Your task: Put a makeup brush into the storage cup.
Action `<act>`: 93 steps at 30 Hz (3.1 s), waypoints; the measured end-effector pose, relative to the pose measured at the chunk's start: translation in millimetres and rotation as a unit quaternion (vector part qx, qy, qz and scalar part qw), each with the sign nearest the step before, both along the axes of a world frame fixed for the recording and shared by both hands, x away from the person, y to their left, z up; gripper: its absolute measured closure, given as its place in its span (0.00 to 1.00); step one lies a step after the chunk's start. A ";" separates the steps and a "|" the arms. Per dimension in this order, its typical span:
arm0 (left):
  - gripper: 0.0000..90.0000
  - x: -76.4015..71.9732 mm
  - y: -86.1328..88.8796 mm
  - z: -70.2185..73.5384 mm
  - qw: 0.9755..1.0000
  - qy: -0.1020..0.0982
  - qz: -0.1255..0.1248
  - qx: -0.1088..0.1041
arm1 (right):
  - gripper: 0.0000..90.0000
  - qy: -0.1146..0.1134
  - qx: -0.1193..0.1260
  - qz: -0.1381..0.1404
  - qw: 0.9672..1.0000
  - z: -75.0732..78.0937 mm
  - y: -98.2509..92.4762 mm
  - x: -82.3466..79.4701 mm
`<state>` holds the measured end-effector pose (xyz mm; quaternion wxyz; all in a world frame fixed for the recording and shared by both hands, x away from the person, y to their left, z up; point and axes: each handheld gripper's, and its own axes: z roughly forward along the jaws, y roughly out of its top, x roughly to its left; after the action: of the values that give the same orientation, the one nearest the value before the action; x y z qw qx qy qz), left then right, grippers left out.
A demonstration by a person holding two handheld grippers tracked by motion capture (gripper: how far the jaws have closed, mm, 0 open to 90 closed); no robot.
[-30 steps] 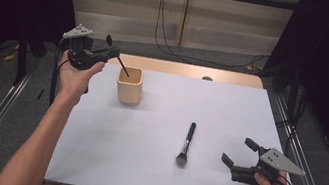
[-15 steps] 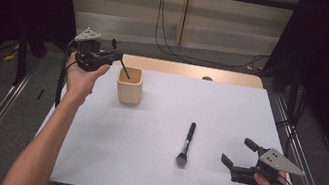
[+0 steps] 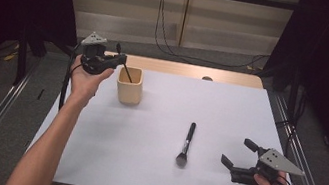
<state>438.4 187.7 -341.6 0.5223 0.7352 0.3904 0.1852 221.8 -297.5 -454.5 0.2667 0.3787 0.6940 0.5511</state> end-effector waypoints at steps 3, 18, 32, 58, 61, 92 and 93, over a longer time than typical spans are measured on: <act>0.95 -0.1 -1.8 -5.7 1.000 0.006 -0.002 0.002 | 0.00 0.000 0.001 0.000 1.000 -0.1 0.4 0.2; 0.95 2.8 -3.7 -23.1 1.000 0.013 0.001 0.006 | 0.00 0.002 0.000 0.006 1.000 -0.2 0.4 0.1; 0.95 6.7 -4.8 -33.5 1.000 0.018 0.001 0.011 | 0.00 0.004 -0.002 0.005 1.000 -0.4 0.0 0.5; 0.40 6.4 -6.2 -47.4 0.999 0.007 0.035 0.027 | 0.00 0.002 0.002 0.010 1.000 -0.2 -0.1 0.0; 0.30 5.8 -3.8 -48.0 0.998 0.006 0.045 0.041 | 0.00 0.002 0.001 0.010 1.000 -0.2 -0.1 -0.1; 0.02 -49.7 21.9 -43.0 0.999 -0.045 0.030 0.005 | 0.00 0.003 0.000 0.003 1.000 0.2 -0.3 0.6; 0.02 -49.7 21.9 -43.0 0.999 -0.045 0.030 0.005 | 0.00 0.002 0.000 0.003 1.000 0.2 -0.4 0.8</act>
<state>388.8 209.6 -384.5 0.5298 0.7168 0.3872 0.2359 222.5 -297.9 -454.3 0.2632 0.3778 0.6956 0.5514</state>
